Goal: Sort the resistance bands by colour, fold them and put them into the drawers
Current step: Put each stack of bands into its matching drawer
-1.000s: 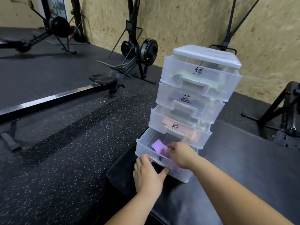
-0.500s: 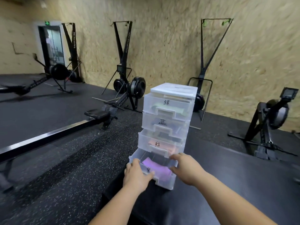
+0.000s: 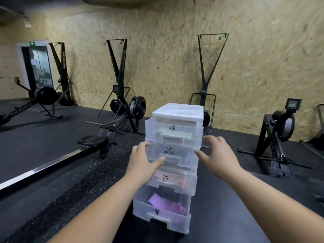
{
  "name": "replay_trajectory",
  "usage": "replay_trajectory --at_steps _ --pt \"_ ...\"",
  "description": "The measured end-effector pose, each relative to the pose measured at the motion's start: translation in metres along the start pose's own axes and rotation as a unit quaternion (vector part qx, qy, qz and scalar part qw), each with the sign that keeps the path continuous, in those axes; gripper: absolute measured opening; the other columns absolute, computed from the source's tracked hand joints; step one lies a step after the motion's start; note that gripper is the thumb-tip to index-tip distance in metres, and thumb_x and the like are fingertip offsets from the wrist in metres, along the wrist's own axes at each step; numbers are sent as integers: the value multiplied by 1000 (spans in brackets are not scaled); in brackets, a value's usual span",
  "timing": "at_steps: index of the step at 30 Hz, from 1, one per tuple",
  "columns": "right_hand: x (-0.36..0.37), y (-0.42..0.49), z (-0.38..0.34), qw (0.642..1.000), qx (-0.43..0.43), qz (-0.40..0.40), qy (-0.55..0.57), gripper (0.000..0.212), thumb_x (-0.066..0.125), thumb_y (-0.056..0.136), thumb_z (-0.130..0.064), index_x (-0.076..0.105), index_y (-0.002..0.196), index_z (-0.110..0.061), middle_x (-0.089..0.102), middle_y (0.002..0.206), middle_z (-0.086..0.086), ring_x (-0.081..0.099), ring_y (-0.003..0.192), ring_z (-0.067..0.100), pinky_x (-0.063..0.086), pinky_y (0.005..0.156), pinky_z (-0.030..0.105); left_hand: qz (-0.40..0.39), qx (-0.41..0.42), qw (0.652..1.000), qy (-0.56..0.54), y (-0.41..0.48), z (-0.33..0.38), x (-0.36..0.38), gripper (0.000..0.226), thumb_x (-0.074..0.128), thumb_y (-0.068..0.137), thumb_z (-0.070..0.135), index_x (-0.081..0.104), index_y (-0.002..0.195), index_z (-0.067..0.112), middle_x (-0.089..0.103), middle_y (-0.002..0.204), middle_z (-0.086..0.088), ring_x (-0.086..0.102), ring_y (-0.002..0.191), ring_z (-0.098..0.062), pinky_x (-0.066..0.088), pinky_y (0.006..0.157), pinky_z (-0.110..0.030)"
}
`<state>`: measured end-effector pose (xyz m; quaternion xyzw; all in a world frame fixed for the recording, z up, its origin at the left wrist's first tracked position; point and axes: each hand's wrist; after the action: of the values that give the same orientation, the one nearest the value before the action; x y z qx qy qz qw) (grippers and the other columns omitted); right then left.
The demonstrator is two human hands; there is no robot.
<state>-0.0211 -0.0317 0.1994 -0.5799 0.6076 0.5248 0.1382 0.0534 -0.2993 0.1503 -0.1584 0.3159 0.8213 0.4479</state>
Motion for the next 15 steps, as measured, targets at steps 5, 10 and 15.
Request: replay_trajectory --at_steps 5,10,15 --pt "12 54 2 998 7 51 26 59 76 86 -59 50 130 -28 44 126 -9 57 117 16 52 85 38 49 79 996 12 75 0 -8 78 82 81 59 41 143 37 38 129 13 50 124 -12 48 106 -38" --pt "8 66 -8 995 37 92 8 54 77 86 -55 52 124 -25 43 129 -4 50 121 22 48 81 38 38 113 989 85 114 12 -33 90 83 77 64 38 148 33 35 141 7 37 138 -18 41 114 -41" --pt "12 41 -29 984 -32 163 -70 50 78 86 -42 58 126 -18 50 127 4 48 113 29 52 88 43 -56 181 971 149 146 23 -46 106 82 74 69 30 158 30 33 159 6 29 148 -23 34 122 -48"
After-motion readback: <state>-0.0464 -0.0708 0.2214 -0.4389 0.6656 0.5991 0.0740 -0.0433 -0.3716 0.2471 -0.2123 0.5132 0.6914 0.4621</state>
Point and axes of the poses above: each hand's wrist, its own y-axis towards the middle knuckle, its own x-axis out of the palm, z = x × y
